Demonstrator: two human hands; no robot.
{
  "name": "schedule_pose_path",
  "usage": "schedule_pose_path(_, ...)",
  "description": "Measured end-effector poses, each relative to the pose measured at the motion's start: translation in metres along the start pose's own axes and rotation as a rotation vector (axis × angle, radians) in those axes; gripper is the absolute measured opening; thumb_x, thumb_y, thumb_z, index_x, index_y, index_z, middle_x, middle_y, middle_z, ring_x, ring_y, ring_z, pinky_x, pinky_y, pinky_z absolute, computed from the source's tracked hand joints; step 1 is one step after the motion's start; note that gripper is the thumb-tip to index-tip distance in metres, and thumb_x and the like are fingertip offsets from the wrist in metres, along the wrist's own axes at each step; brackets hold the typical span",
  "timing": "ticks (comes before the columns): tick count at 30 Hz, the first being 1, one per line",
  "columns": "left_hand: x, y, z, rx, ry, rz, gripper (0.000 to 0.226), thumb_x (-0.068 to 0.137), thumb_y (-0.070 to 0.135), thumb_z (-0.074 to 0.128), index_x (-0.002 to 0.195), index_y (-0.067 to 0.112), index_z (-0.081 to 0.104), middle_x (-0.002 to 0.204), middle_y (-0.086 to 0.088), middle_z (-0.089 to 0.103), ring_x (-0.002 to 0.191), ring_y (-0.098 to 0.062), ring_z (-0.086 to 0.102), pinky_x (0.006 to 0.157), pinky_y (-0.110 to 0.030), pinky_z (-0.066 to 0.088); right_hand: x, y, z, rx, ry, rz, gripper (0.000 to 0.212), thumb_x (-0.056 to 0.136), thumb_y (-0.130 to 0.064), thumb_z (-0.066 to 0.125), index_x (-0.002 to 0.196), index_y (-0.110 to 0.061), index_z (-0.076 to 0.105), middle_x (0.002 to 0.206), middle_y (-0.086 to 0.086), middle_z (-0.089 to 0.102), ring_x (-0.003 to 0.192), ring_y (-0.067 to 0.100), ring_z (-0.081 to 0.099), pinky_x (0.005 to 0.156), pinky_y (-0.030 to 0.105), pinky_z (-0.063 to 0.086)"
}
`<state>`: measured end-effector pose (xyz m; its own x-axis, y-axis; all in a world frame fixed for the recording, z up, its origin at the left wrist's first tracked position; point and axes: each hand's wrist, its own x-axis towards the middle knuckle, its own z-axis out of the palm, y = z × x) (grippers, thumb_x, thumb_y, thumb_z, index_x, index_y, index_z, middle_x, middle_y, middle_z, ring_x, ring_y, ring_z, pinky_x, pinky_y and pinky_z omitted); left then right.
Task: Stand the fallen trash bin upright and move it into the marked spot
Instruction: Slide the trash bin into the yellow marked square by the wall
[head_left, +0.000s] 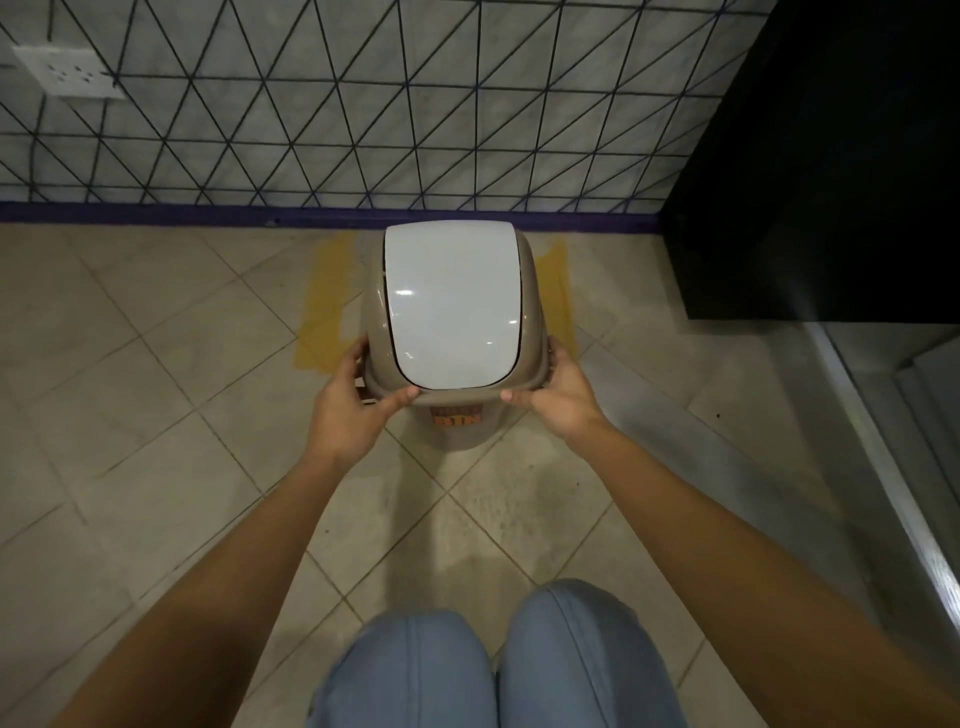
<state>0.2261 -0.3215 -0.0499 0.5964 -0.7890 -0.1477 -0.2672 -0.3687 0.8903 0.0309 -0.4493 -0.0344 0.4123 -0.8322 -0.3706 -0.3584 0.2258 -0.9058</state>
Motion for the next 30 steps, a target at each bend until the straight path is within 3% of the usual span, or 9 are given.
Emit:
schedule_pose_path(5,0.018,0.002,0.000,-0.022,0.008,0.022,0.085,0.071,0.035,0.078,0.142,0.027,0.032,0.136,-0.002,0.051,0.089,-0.003,0.057,0.057,-0.001,0.044,0.024,-0.014,-0.001,-0.004,-0.053,0.023,0.089,0.068,0.004,0.076,0.141,-0.013,0.029,0.137,0.004,0.049,0.125,0.019,0.047,0.104,0.032,0.039)
schedule_pose_path(11,0.035,0.002,-0.003,-0.036,-0.006,0.036,0.087,0.071,0.037,0.076,0.143,0.029,0.030,0.139,-0.003,0.048,0.097,-0.012,0.056,0.056,0.000,0.043,0.039,-0.021,0.001,0.023,-0.069,0.046,0.093,0.067,0.007,0.075,0.143,-0.014,0.026,0.139,0.004,0.048,0.127,0.020,0.046,0.108,0.036,0.037)
schedule_pose_path(19,0.035,0.003,-0.004,-0.090,0.005,0.062,0.084,0.070,0.035,0.078,0.141,0.031,0.033,0.126,0.009,0.050,0.092,0.001,0.057,0.060,-0.002,0.044,0.044,-0.019,-0.003,0.057,-0.097,0.032,0.098,0.064,0.010,0.076,0.144,-0.013,0.023,0.139,0.005,0.047,0.119,0.014,0.046,0.099,0.026,0.040)
schedule_pose_path(25,0.036,0.001,-0.009,-0.105,0.024,0.059,0.083,0.070,0.032,0.079,0.140,0.031,0.035,0.122,0.011,0.050,0.092,0.003,0.057,0.061,-0.004,0.046,0.047,-0.022,0.002,0.009,-0.099,0.030,0.100,0.063,0.006,0.079,0.143,-0.012,0.022,0.140,0.005,0.045,0.127,0.021,0.045,0.106,0.034,0.039)
schedule_pose_path(30,0.044,0.002,-0.013,-0.085,0.008,0.061,0.085,0.069,0.035,0.078,0.141,0.028,0.033,0.123,0.009,0.051,0.094,0.003,0.056,0.062,-0.004,0.047,0.052,-0.027,0.005,-0.006,-0.115,0.014,0.098,0.063,0.004,0.080,0.143,-0.011,0.024,0.140,0.005,0.045,0.125,0.017,0.044,0.100,0.027,0.039)
